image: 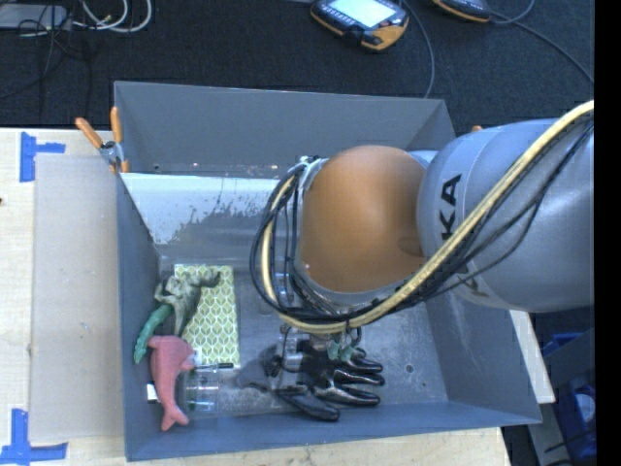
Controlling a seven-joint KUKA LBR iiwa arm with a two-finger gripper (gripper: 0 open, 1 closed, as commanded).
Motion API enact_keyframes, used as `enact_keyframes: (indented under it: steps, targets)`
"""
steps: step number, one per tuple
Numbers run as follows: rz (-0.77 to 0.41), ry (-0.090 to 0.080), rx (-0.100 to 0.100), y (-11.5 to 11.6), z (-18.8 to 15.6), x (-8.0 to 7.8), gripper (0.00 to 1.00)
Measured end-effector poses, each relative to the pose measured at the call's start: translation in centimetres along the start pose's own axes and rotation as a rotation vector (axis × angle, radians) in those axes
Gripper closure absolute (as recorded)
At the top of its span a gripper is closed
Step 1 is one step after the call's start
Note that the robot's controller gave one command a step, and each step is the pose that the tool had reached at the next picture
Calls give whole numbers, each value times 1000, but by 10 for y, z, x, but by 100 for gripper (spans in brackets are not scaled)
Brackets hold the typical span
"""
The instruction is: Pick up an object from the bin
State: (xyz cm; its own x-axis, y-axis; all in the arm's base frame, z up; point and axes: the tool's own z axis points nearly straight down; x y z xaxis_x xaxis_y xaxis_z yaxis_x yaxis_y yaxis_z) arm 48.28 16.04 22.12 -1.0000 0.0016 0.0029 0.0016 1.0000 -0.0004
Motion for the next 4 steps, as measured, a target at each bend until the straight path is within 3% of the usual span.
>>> enact_keyframes:
  steps: [1,2,3,4]
  targets:
    - [-83,2,0,-57,78,-1,0]
    - [110,-10,-3,-77,146,9,0]
    - [15,-4,0,-101,151,-4,0]
    - [75,-12,-2,-86,147,3,0]
